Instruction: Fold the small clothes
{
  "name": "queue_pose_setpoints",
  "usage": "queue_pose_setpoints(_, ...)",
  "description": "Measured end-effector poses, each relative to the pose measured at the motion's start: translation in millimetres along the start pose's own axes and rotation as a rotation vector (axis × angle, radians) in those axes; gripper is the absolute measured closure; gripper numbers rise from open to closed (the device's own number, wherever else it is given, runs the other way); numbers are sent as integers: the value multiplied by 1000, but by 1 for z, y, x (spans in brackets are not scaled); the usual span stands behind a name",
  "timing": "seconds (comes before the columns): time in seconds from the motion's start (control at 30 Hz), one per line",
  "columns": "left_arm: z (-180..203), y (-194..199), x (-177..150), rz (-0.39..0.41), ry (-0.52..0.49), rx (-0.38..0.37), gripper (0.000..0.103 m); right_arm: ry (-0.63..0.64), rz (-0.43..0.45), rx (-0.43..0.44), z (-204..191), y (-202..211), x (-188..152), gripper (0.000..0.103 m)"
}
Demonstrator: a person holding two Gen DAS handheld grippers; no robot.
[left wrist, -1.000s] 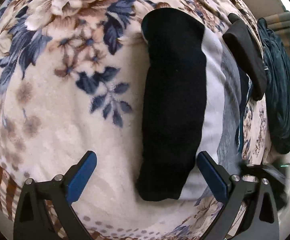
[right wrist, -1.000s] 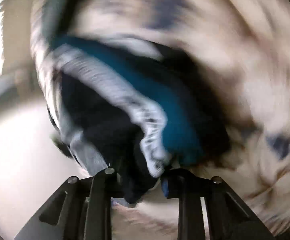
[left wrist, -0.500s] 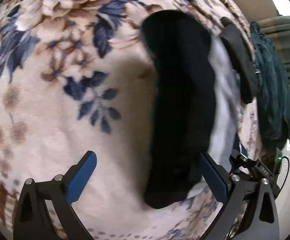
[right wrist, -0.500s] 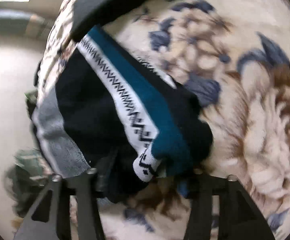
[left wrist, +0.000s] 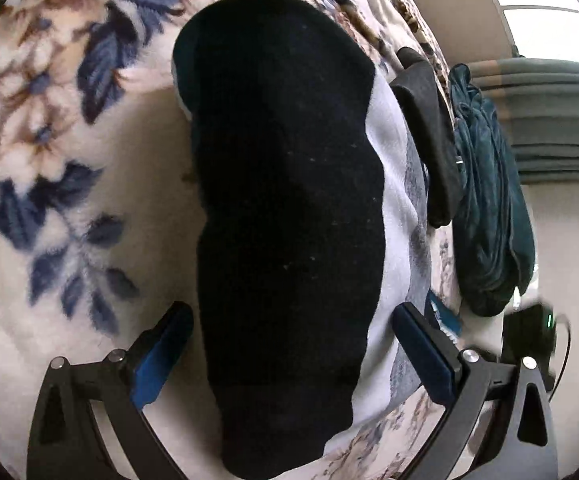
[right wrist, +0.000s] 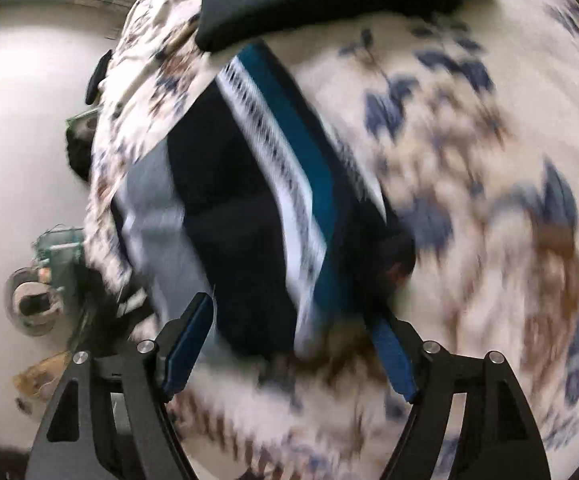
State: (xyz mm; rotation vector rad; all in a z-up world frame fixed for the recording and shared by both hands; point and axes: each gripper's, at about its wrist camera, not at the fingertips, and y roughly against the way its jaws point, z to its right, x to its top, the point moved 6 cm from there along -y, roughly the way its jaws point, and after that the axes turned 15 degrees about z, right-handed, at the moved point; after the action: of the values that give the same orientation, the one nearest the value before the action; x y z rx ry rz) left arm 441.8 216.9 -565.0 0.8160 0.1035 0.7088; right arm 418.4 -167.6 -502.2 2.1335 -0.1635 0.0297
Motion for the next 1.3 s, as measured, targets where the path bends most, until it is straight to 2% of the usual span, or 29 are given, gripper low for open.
queue_pose_setpoints(0.07,0,-1,2,-6,4,-7,0,-78,26,-5,18,22,-11,23)
queue_pose_setpoints(0.13,0,-2,3,-11,4,-8,0,-148,69,-5,30,30,-1,22)
queue_pose_setpoints(0.23,-2,-6,5,-17,15,-12,0,-129,131,49,23,-8,53,17)
queue_pose_setpoints(0.27,-2,-7,5,-19,19,-14,0,-113,130,68,16,-37,77,17)
queue_pose_setpoints(0.4,-7,-8,4,-27,22,-29,0,-62,-15,131,11,-124,120,16)
queue_pose_setpoints(0.43,-8,-9,4,-28,25,-37,0,-34,-66,138,8,-142,122,7)
queue_pose_setpoints(0.47,-9,-11,4,-29,31,-45,0,-12,-86,163,1,-149,124,0)
queue_pose_setpoints(0.6,-13,-12,5,-10,72,-85,0,85,-156,300,-35,-158,120,0)
queue_pose_setpoints(0.67,-14,-10,7,11,102,-109,0,136,-180,290,-48,-165,109,0)
queue_pose_setpoints(0.7,-14,-9,9,25,118,-125,0,163,-182,271,-52,-170,105,2)
queue_pose_setpoints(0.73,-13,-7,11,41,130,-145,0,174,-168,246,-54,-173,103,14)
queue_pose_setpoints(0.77,-9,-4,14,75,150,-195,1,146,-151,237,-53,-173,103,22)
queue_pose_setpoints(0.8,-6,-2,17,102,162,-234,6,113,-136,242,-52,-172,105,40)
queue_pose_setpoints(0.83,0,-1,21,127,162,-263,27,75,-117,251,-49,-168,106,58)
queue_pose_setpoints(0.87,5,-3,23,123,146,-257,43,37,-84,265,-47,-161,108,62)
queue_pose_setpoints(1.03,32,3,35,127,54,-269,57,-21,26,257,-40,-129,106,72)
queue_pose_setpoints(1.13,47,10,43,116,27,-281,58,-49,101,269,-37,-101,103,73)
queue_pose_setpoints(1.3,101,-1,65,77,-79,-290,58,-117,219,297,-30,-56,114,74)
